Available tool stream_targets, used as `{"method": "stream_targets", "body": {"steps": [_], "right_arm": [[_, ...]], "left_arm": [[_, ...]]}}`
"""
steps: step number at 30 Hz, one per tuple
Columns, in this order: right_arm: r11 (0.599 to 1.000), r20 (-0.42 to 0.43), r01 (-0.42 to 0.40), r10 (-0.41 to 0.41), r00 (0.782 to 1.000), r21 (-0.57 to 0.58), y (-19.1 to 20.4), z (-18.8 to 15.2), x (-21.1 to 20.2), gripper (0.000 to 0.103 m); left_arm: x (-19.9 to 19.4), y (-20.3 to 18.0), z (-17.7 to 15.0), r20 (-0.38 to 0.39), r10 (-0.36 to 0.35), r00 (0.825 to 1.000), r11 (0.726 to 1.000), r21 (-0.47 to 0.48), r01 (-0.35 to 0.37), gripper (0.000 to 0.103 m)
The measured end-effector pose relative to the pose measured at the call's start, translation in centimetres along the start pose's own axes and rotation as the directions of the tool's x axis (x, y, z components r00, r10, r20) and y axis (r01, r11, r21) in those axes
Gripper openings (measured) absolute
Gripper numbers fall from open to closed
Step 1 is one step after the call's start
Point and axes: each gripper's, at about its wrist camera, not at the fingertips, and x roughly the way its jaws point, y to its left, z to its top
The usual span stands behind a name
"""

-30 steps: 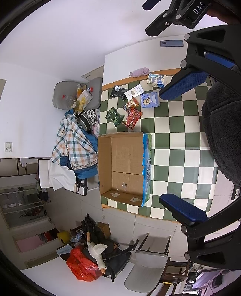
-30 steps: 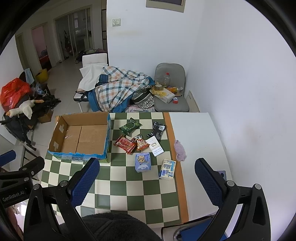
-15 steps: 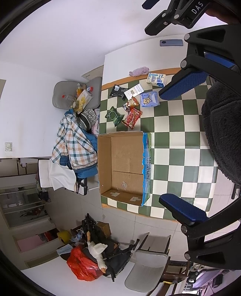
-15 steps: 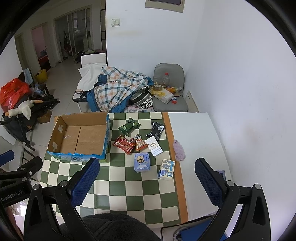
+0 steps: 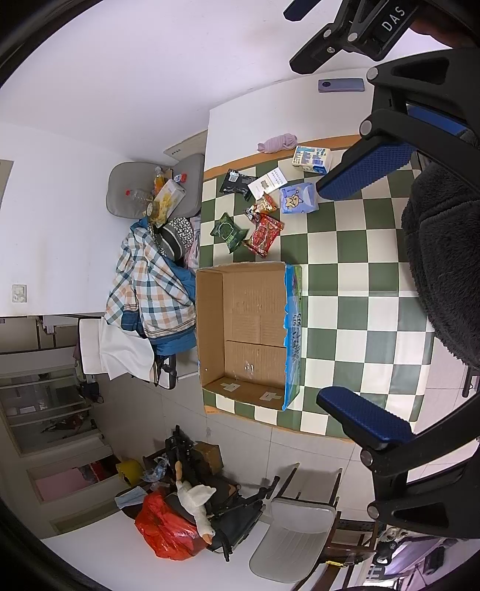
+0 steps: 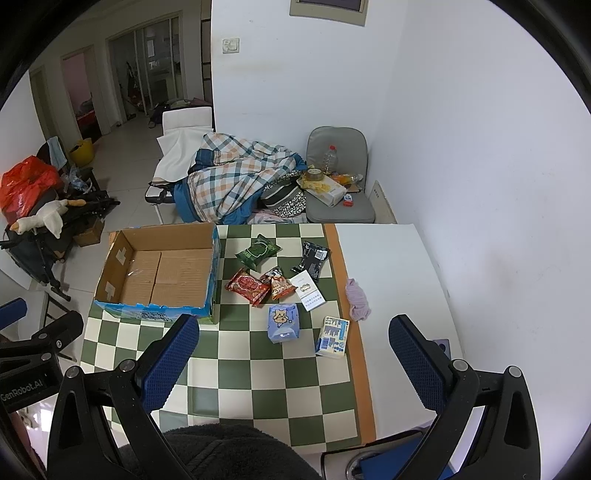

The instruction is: Organize soft objects

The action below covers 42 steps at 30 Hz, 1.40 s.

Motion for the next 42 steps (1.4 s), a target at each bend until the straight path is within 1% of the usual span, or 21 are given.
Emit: {"method": "stream_targets", "body": {"steps": [6, 10, 13, 15, 16, 17, 19, 20, 22, 25, 26, 27, 28, 30, 31, 32, 33, 34, 35, 39, 42], "right_arm": [[1.000, 0.008, -0.002, 0.002, 1.000, 0.001, 0.1, -0.3, -0.2, 0.103], [1.000, 0.001, -0.011, 0.011, 1.000, 0.020, -0.4, -0.7, 0.3, 0.103], [0.997, -0.048, -0.009, 0.013, 0.999, 0.074, -2.3, -0.8, 3.0, 0.103], [0.994, -0.094, 0.007, 0.003, 0.996, 0.105, -3.6, -0.7, 5.6, 0.103], [0.993, -0.130, 0.017, -0.001, 0.991, 0.120, -4.6, -0.6, 8.0, 0.103], [0.991, -0.158, 0.023, -0.002, 0.987, 0.132, -5.2, -0.7, 9.8, 0.103], [0.986, -0.232, 0.049, -0.012, 0.973, 0.157, -6.7, -1.1, 14.4, 0.103], [0.983, -0.273, 0.059, -0.010, 0.962, 0.171, -7.6, -1.5, 17.1, 0.103], [0.977, -0.340, 0.083, -0.011, 0.940, 0.198, -9.2, -2.5, 22.1, 0.103], [0.970, -0.427, 0.101, 0.003, 0.904, 0.221, -11.3, -4.3, 29.2, 0.103], [0.970, -0.447, 0.106, 0.003, 0.895, 0.218, -11.8, -4.8, 31.1, 0.103], [0.970, -0.470, 0.103, 0.013, 0.882, 0.221, -12.2, -5.5, 33.3, 0.103], [0.969, -0.481, 0.096, 0.026, 0.876, 0.227, -12.5, -5.9, 34.7, 0.103], [0.967, -0.509, 0.080, 0.057, 0.859, 0.243, -13.1, -7.2, 38.3, 0.103], [0.966, -0.516, 0.071, 0.071, 0.854, 0.250, -13.3, -7.7, 39.8, 0.103], [0.964, -0.527, 0.065, 0.084, 0.846, 0.259, -13.4, -8.2, 40.9, 0.102], [0.961, -0.545, 0.058, 0.104, 0.832, 0.271, -13.4, -8.8, 41.9, 0.099], [0.957, -0.564, 0.049, 0.127, 0.816, 0.286, -13.4, -9.4, 43.2, 0.095], [0.953, -0.578, 0.041, 0.148, 0.802, 0.301, -13.5, -10.0, 44.4, 0.094], [0.944, -0.600, 0.023, 0.191, 0.777, 0.330, -13.5, -11.3, 47.1, 0.094], [0.934, -0.613, 0.009, 0.228, 0.756, 0.358, -13.5, -12.0, 48.6, 0.094]], "left_arm": [[0.0, -0.1, 0.0, 0.001, -0.003, 1.000, 1.000, 0.003, 0.003, 0.103], [1.2, -1.4, 0.7, -0.005, -0.012, 1.000, 0.999, 0.033, 0.012, 0.103], [4.3, -2.9, 2.2, -0.025, -0.013, 1.000, 0.998, 0.062, 0.014, 0.103], [8.0, -4.1, 3.5, -0.080, -0.036, 0.996, 0.997, 0.063, 0.041, 0.103], [9.8, -4.7, 4.1, -0.112, -0.049, 0.993, 0.996, 0.063, 0.056, 0.103], [12.5, -5.7, 4.6, -0.159, -0.074, 0.985, 0.994, 0.064, 0.085, 0.103], [16.4, -7.3, 5.1, -0.236, -0.095, 0.967, 0.990, 0.075, 0.116, 0.103], [19.1, -8.5, 5.2, -0.282, -0.114, 0.953, 0.986, 0.082, 0.143, 0.103], [23.5, -10.4, 5.0, -0.357, -0.124, 0.926, 0.983, 0.084, 0.164, 0.103], [29.4, -12.9, 3.8, -0.467, -0.155, 0.870, 0.978, 0.055, 0.203, 0.102], [32.1, -14.0, 3.4, -0.521, -0.180, 0.834, 0.974, 0.023, 0.224, 0.101], [33.9, -14.7, 3.1, -0.554, -0.200, 0.808, 0.971, -0.002, 0.239, 0.100], [35.6, -15.3, 2.8, -0.588, -0.229, 0.776, 0.966, -0.036, 0.257, 0.100], [39.6, -16.7, 1.8, -0.659, -0.295, 0.692, 0.950, -0.128, 0.284, 0.100], [40.8, -17.3, 1.4, -0.677, -0.325, 0.660, 0.942, -0.166, 0.293, 0.100], [42.6, -18.2, 0.9, -0.702, -0.350, 0.621, 0.933, -0.200, 0.300, 0.100], [43.7, -18.7, 0.7, -0.715, -0.354, 0.603, 0.932, -0.212, 0.295, 0.100], [44.6, -19.2, 0.5, -0.720, -0.357, 0.595, 0.931, -0.220, 0.291, 0.100], [45.8, -19.9, 0.3, -0.729, -0.361, 0.582, 0.929, -0.229, 0.291, 0.100], [48.5, -22.1, -0.6, -0.768, -0.343, 0.541, 0.933, -0.210, 0.293, 0.100], [50.1, -22.6, -1.4, -0.790, -0.307, 0.531, 0.943, -0.177, 0.282, 0.100]]}}
